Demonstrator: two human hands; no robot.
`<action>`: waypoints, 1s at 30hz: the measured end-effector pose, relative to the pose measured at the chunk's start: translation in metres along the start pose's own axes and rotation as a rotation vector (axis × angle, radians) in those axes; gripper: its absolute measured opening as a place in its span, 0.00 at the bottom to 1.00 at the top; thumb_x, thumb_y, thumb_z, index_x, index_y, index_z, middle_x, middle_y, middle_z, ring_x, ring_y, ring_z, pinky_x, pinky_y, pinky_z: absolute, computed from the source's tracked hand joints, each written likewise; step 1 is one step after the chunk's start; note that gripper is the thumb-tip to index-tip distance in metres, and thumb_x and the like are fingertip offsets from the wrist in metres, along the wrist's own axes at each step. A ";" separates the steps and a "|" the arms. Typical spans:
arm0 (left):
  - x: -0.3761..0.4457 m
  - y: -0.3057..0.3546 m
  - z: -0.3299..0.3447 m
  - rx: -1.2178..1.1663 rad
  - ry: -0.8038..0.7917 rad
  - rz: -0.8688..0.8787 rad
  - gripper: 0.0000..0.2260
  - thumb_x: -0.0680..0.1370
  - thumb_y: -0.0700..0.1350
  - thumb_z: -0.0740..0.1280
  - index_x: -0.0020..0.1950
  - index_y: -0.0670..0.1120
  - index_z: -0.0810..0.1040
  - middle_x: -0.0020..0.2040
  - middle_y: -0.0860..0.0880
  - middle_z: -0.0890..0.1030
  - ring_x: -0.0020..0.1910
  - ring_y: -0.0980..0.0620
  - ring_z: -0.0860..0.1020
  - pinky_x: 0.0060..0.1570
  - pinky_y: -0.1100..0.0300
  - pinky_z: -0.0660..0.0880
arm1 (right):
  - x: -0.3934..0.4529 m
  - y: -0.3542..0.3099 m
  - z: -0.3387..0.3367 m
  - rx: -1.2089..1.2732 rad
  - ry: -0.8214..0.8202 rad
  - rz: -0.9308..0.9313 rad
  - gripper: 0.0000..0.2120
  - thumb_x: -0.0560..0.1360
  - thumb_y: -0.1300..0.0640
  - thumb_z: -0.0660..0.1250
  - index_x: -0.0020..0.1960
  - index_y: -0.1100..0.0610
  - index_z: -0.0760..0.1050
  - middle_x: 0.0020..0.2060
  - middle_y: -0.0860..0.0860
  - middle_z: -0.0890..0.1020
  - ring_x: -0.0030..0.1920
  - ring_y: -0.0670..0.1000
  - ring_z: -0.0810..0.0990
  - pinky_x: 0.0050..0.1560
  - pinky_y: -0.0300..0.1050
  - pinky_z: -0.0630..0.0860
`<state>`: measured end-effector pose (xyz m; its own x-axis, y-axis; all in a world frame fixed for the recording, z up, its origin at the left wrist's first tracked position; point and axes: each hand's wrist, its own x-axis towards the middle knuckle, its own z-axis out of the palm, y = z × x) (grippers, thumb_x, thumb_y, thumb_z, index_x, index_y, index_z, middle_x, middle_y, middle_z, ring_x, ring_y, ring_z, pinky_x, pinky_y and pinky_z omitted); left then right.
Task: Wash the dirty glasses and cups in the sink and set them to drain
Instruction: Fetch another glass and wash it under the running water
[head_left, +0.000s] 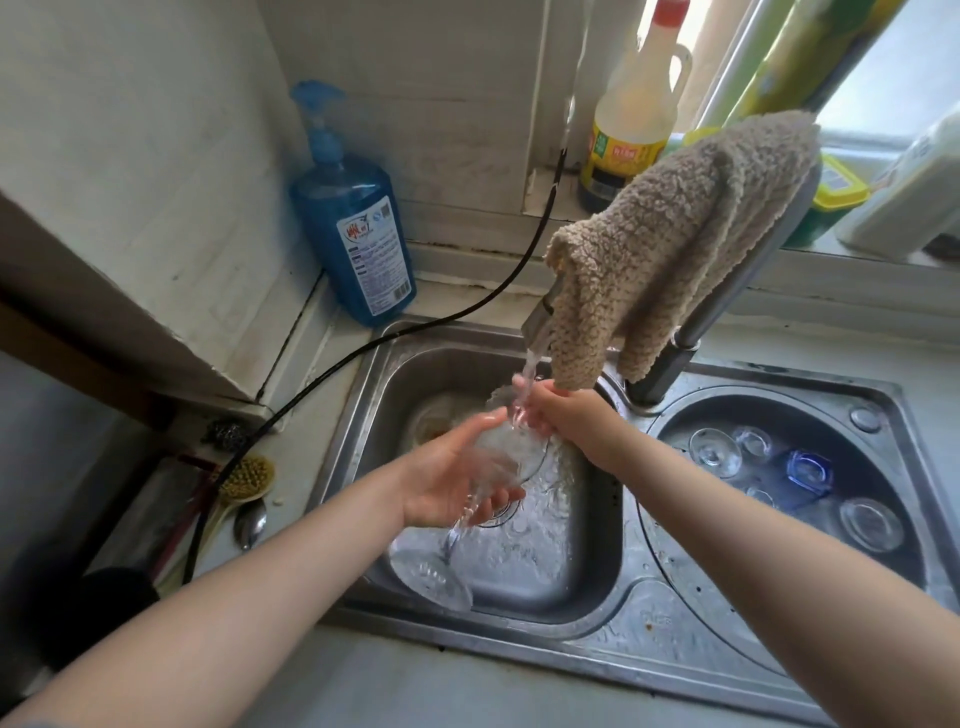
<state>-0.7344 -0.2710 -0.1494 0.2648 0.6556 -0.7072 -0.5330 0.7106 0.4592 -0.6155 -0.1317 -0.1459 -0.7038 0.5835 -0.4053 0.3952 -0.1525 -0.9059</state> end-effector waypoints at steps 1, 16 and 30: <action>-0.001 0.002 0.001 0.144 0.068 0.042 0.43 0.60 0.68 0.74 0.68 0.45 0.72 0.54 0.43 0.79 0.39 0.52 0.79 0.33 0.63 0.76 | -0.002 -0.007 -0.003 -0.057 -0.055 -0.065 0.13 0.78 0.52 0.64 0.39 0.58 0.78 0.26 0.42 0.78 0.28 0.43 0.73 0.32 0.36 0.72; -0.014 0.037 -0.010 0.853 0.230 0.412 0.37 0.67 0.37 0.78 0.69 0.55 0.64 0.60 0.62 0.74 0.55 0.66 0.77 0.45 0.72 0.75 | 0.005 -0.027 -0.026 -1.900 -0.503 -0.887 0.26 0.75 0.64 0.52 0.73 0.53 0.64 0.71 0.49 0.70 0.68 0.56 0.71 0.64 0.64 0.68; 0.003 0.021 -0.021 0.960 0.498 0.574 0.38 0.62 0.40 0.80 0.66 0.60 0.67 0.65 0.57 0.70 0.62 0.56 0.72 0.53 0.63 0.75 | 0.000 -0.018 -0.003 -1.294 -0.762 -0.237 0.30 0.78 0.64 0.59 0.76 0.47 0.56 0.75 0.46 0.60 0.74 0.50 0.60 0.74 0.50 0.58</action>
<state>-0.7613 -0.2599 -0.1530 -0.2622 0.9162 -0.3031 0.3936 0.3883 0.8332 -0.6212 -0.1266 -0.1296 -0.7909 -0.1071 -0.6025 0.1774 0.9021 -0.3933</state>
